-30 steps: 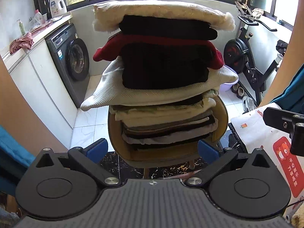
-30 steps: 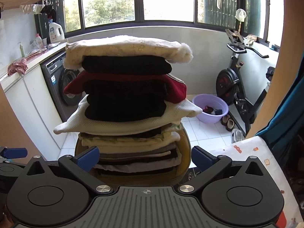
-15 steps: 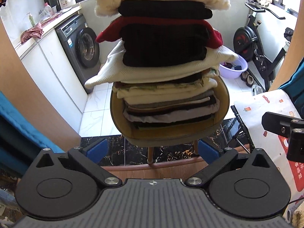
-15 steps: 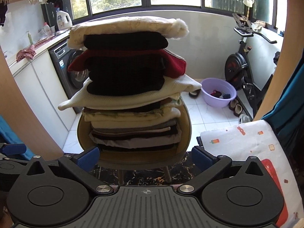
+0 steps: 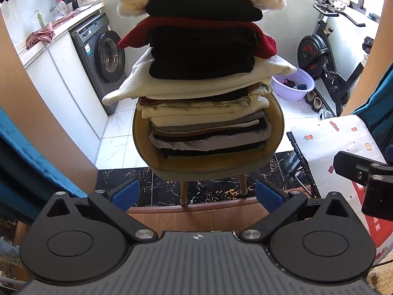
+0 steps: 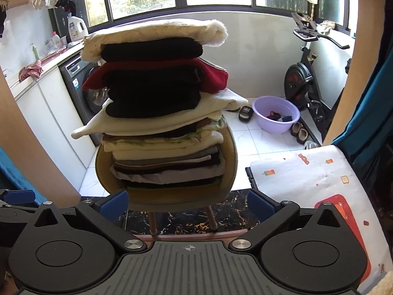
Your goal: Fold clothes
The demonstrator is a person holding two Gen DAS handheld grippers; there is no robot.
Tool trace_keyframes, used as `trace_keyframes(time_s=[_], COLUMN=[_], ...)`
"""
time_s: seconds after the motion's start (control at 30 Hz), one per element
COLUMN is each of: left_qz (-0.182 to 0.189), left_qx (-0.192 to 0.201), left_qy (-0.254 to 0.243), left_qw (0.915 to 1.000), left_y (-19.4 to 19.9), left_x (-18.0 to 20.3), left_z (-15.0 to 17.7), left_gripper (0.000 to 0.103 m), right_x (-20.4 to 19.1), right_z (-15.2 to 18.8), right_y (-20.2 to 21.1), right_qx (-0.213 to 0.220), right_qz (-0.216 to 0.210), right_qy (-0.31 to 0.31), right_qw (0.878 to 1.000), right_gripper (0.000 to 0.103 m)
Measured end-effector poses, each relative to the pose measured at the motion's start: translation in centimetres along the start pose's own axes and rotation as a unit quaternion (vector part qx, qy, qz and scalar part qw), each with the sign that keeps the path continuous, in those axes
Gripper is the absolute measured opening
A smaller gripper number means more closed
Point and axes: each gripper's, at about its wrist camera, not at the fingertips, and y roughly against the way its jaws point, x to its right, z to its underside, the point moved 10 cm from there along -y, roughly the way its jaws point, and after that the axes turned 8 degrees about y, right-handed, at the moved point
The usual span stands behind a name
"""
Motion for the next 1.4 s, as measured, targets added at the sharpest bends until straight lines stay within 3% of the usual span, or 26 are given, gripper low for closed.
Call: trace_keyframes(time_s=[0.43, 1.4], left_qz=[-0.002, 0.000], left_qx=[-0.002, -0.018], left_qy=[0.001, 0.000], left_qw=[1.0000, 0.9998], left_y=[0.0, -0.7], left_x=[-0.1, -1.1], left_z=[0.1, 0.5], left_gripper=[0.102, 0.102], right_x=[1.0, -0.1], right_z=[0.3, 1.1], right_y=[0.6, -0.6], right_qx=[0.015, -0.005], right_qz=[0.015, 0.048], right_qy=[-0.024, -0.029], right_qw=[0.999, 0.998], right_gripper=[0.102, 0.102])
